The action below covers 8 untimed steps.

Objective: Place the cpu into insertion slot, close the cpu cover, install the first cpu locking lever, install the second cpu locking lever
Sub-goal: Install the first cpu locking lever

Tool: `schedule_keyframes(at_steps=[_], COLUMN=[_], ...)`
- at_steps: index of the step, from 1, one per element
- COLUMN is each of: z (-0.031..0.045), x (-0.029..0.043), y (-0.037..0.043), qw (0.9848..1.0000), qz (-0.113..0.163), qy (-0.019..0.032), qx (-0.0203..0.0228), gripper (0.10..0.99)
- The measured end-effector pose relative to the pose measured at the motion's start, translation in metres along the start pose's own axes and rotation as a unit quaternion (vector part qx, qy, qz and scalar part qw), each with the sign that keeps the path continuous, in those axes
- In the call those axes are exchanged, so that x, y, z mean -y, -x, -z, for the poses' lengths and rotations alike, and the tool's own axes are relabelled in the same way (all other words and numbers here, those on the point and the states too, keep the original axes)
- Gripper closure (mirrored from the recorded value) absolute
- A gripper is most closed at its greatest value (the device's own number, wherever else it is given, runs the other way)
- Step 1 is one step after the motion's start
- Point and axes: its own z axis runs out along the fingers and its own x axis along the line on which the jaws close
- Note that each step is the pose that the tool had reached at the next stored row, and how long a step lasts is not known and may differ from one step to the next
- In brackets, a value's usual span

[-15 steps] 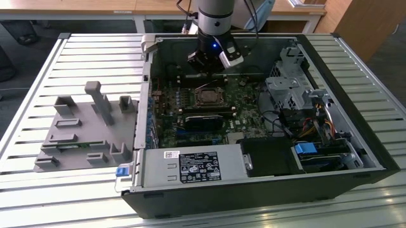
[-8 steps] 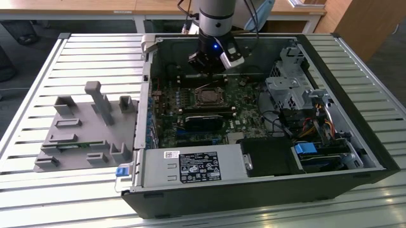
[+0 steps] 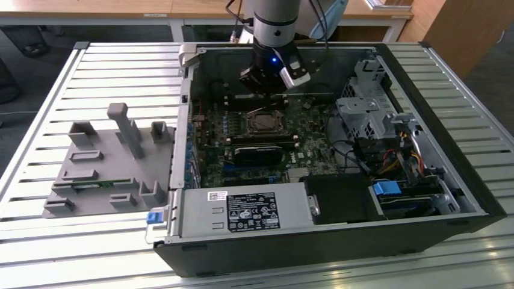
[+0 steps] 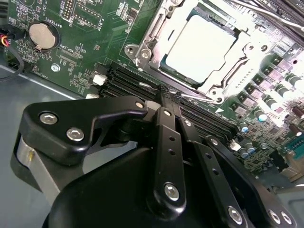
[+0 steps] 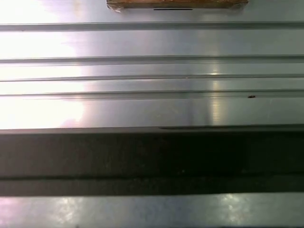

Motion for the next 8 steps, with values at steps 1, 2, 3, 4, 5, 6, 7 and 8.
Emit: schedule_keyframes(at_steps=[1,2,3,4,5,6,7,8], z=[-0.0003,-0.0006,-0.0009,-0.0011,-0.0015,-0.0017,-0.0021,-0.0024], x=[0.0,0.0,0.0,0.0,0.0,0.0,0.0,0.0], y=[0.0004,0.0007,0.0011,0.0014,0.0018,0.0023,0.0027,0.0033], qw=[1.0,1.0,1.0,1.0,1.0,1.0,1.0,1.0], qz=[0.0,0.0,0.0,0.0,0.0,0.0,0.0,0.0], qy=[0.0,0.0,0.0,0.0,0.0,0.0,0.0,0.0], qx=[0.0,0.0,0.0,0.0,0.0,0.0,0.0,0.0], gripper=[0.98,0.98,0.98,0.98,0.98,0.98,0.98,0.98])
